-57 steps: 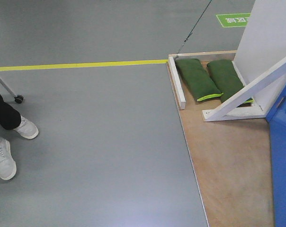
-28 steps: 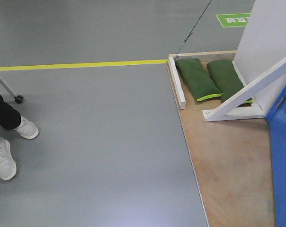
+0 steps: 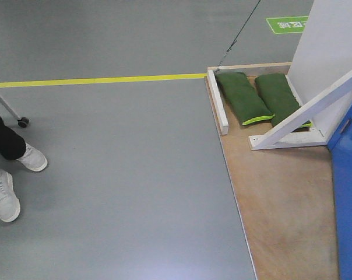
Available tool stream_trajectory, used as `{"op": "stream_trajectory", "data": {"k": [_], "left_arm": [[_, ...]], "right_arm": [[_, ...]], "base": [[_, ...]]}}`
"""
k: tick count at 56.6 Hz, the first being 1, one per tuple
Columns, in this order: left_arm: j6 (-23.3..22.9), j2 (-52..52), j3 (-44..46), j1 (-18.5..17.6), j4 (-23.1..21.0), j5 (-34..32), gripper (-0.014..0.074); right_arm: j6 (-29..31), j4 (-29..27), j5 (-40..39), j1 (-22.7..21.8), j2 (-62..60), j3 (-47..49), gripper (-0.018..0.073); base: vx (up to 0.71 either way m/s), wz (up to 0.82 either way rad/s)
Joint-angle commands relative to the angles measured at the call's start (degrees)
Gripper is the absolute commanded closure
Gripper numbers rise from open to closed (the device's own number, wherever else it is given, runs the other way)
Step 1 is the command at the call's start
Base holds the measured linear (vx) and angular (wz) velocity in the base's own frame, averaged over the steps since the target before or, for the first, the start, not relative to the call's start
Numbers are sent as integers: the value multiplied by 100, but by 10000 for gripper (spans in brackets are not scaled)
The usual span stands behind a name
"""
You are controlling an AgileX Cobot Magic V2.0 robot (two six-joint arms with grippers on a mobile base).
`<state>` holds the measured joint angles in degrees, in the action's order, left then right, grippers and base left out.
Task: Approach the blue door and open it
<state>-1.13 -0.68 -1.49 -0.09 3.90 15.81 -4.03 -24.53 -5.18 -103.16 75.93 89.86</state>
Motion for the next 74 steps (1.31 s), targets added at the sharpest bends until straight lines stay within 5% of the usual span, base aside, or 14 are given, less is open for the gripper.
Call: {"op": "stream_trajectory", "data": {"k": [1, 16, 31, 44, 49, 74], "left_arm": [[-39, -74, 149, -37, -16, -484, 524], [-39, -74, 149, -37, -16, -484, 524], [-39, -74, 149, -37, -16, -484, 524], [-39, -74, 149, -37, -16, -484, 524], [-39, -74, 149, -37, -16, -484, 524], [-39, -74, 149, -37, -16, -484, 524]], "right_arm": [[5, 38, -377, -45, 104, 157, 547], [121, 317, -389, -18, 760, 157, 547], [179, 804, -500, 574, 1049, 157, 547], [76, 737, -500, 1081, 967, 157, 547], [-295, 310, -392, 1278, 674, 157, 547], [-295, 347, 471, 1293, 172, 157, 547]], "base": [[0, 0], [0, 0], [0, 0], [0, 0], [0, 0], [0, 0]]}}
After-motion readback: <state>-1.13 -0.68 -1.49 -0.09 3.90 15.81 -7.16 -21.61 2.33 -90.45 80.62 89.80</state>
